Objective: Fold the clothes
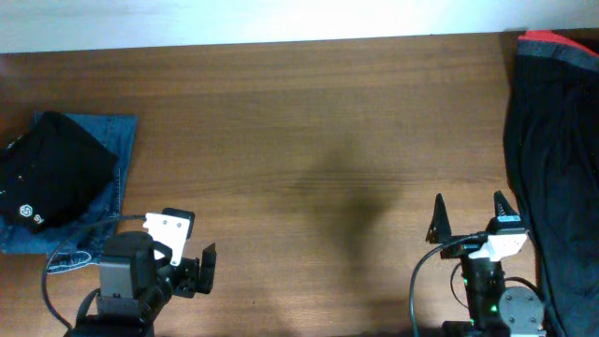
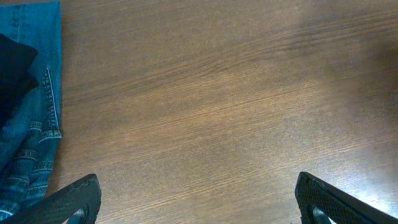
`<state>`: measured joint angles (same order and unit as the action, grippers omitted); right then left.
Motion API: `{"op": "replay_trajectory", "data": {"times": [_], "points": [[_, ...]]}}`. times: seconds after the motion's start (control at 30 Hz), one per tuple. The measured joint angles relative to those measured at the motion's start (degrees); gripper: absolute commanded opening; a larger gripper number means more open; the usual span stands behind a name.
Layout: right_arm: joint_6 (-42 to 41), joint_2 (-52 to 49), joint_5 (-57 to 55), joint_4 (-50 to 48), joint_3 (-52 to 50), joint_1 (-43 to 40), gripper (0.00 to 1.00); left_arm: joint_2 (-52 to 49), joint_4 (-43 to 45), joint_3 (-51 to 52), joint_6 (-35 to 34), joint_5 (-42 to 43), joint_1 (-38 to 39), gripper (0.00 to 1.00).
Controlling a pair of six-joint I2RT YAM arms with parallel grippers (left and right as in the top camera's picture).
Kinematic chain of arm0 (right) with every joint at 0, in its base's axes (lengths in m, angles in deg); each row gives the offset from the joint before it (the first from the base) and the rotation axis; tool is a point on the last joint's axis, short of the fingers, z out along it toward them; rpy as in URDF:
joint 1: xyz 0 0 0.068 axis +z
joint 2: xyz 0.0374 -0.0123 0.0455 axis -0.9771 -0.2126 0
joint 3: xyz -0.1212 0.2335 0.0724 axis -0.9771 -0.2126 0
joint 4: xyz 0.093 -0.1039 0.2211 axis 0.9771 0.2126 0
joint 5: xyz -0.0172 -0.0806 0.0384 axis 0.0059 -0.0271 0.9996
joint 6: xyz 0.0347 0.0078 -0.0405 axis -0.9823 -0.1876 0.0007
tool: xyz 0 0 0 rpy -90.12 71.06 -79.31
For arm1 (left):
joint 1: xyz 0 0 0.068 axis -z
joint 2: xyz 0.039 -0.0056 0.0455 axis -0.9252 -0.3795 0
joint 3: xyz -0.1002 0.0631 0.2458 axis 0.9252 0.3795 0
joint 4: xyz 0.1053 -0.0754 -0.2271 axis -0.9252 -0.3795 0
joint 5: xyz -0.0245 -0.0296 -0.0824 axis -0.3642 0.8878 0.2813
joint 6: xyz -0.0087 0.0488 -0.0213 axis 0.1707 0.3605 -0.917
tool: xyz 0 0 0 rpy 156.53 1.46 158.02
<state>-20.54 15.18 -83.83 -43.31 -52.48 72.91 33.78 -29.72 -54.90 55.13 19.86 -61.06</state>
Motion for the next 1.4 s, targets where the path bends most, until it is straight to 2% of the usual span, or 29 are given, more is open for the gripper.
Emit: {"op": "replay_trajectory", "data": {"times": [0.13, 0.27, 1.4], "points": [[0.02, 0.02, -1.95, -8.09, -6.51, 0.00, 0.99, 0.00, 0.02, 0.00, -0.02, -0.02, 0.00, 1.00], [-0.02, -0.07, -2.78, -1.66, -10.34, 0.00, 0.99, 0.00, 0.04, 0.00, 0.00, -0.02, 0.00, 0.99], [0.00, -0.17, -3.41, -1.64, -10.34, 0.00, 0.99, 0.15, 0.02, 0.09, -0.02, -0.26, 0.02, 1.00]]}}
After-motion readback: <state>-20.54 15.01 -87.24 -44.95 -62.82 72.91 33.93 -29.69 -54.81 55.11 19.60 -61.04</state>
